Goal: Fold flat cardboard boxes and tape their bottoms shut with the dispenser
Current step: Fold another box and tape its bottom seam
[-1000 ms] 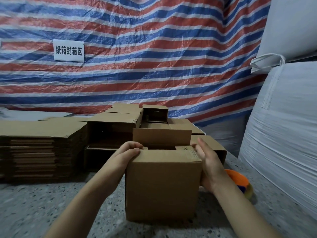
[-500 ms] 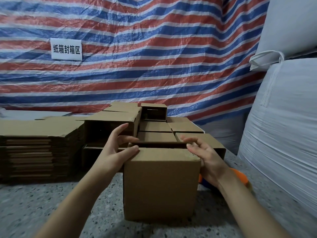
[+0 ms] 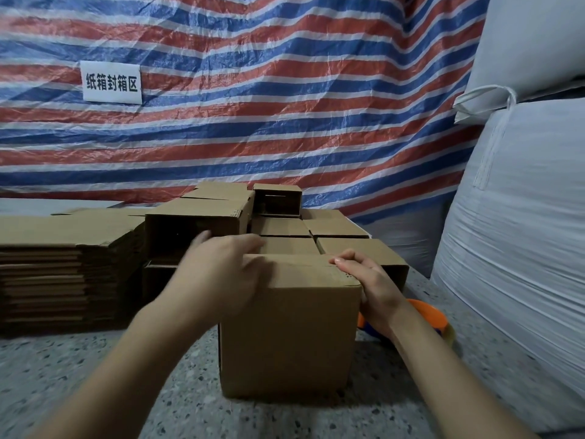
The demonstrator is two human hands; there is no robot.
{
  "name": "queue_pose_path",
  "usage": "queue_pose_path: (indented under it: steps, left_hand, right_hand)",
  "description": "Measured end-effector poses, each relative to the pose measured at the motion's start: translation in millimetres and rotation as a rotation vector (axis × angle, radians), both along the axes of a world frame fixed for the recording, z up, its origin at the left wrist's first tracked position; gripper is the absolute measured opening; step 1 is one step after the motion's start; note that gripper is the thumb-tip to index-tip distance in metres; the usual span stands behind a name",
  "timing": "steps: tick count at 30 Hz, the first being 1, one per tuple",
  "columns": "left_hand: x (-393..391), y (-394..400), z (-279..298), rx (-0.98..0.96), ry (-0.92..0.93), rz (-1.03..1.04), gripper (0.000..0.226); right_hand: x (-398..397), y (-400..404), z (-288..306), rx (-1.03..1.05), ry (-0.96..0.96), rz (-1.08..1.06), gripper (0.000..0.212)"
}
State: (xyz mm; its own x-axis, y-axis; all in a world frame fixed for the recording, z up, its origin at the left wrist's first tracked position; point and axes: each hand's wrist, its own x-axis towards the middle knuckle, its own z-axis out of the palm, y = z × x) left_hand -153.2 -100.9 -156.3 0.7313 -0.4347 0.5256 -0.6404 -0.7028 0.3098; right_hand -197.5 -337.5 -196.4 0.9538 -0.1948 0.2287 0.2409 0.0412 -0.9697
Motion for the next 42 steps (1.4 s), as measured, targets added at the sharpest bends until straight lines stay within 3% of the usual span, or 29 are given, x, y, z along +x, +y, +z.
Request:
queue_pose_path:
  steps: [3,6,10,12,14,16,18,20,27,33,37,42]
  left_hand:
    - [-11,-30,3,0.194,0.065,-0.171,0.058]
    - [-6,-44,-2,0.396,0.023,-0.158,0.068]
    - [0,-44,-4,0.419,0.030,-0.162,0.073]
    - [0,-44,-5,0.416,0.032,-0.168,0.072]
    - [0,-43,-4,0.408,0.027,-0.168,0.071]
    - [1,-43,-6,0.412,0.026,-0.171,0.070]
    - [3,-44,-7,0.410,0.020,-0.175,0.070]
    - [4,-44,-8,0.411,0.009,-0.174,0.070]
    - [7,-45,-11,0.408,-0.007,-0.175,0.078]
    - [10,-44,-13,0.384,-0.032,-0.191,0.075]
    - [11,-45,-14,0.365,-0.008,-0.210,0.084]
    - [9,-44,-9,0.337,0.063,-0.227,0.076]
  right_hand:
    - [-1,0,1,-0.008,0.010,0.004,0.013]
    - [-1,-1,1,-0.015,0.032,0.002,0.012]
    - [2,-10,5,0.015,0.094,0.043,0.022]
    - [7,-24,7,-0.048,0.089,-0.079,0.026]
    - [9,-45,8,-0.490,0.166,-0.375,0.022]
    - [7,-67,2,-1.009,0.337,-0.545,0.032]
    - [2,-84,-8,-1.292,0.511,-0.536,0.047]
    - [-2,-91,-23,-1.407,0.592,-0.525,0.052]
    - [-5,-94,-56,-1.434,0.584,-0.663,0.066]
    - [-7,-95,-63,-1.473,0.580,-0.615,0.055]
    - [-13,-92,-30,-1.172,0.480,-0.611,0.058]
    - [-34,-70,67,-0.672,0.041,-0.615,0.085]
